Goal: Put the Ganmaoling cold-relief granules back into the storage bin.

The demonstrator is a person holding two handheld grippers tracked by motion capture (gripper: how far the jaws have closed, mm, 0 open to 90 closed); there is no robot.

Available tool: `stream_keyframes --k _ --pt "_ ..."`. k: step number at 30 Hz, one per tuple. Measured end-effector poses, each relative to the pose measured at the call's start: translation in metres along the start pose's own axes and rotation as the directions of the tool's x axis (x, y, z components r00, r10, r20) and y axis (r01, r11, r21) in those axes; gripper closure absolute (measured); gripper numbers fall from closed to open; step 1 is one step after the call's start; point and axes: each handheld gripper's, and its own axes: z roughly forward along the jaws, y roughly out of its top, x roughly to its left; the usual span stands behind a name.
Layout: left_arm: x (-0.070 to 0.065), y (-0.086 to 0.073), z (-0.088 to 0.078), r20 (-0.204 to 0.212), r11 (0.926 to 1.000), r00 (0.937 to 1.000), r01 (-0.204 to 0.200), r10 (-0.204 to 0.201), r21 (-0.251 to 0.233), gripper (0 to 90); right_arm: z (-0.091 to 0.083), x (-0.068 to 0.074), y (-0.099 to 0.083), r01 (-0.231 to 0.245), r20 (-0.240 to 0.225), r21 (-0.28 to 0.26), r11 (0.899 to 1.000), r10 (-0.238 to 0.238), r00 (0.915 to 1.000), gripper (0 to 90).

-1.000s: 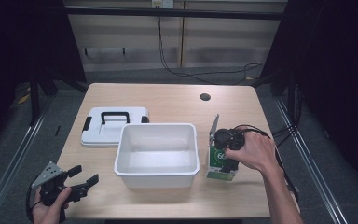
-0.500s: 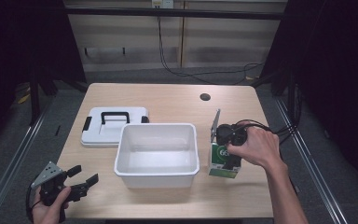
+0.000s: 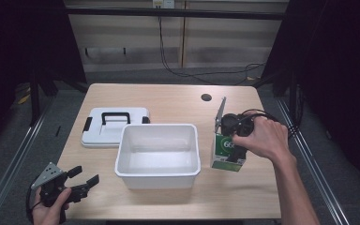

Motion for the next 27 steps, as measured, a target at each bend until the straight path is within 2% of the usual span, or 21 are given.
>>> stream_keyframes --k 7,15,16,18,27 --pt "0.000 0.000 0.000 0.001 1.0000 1.0000 0.002 -0.002 0.001 17.0 -0.008 -0.001 0.001 -0.006 0.000 0.003 1.000 0.006 1.0000 16.3" --pt "0.000 0.000 0.000 -0.001 1.0000 1.0000 0.001 -0.001 0.001 17.0 -0.028 0.000 0.002 -0.015 0.010 -0.025 1.000 0.015 0.9998 16.2" --pt "0.000 0.000 0.000 -0.001 1.0000 1.0000 0.002 -0.002 0.000 17.0 -0.031 0.000 0.004 0.003 0.020 -0.034 0.999 -0.002 0.9998 16.2" --pt "0.000 0.000 0.000 0.000 1.0000 1.0000 -0.002 0.002 0.004 17.0 -0.035 0.000 0.007 0.008 0.025 -0.036 0.999 -0.007 0.9997 16.2" --pt "0.001 0.000 0.000 -0.002 1.0000 1.0000 -0.004 0.004 0.007 17.0 -0.048 -0.001 0.014 0.014 0.027 -0.036 0.999 -0.013 0.9995 16.2"
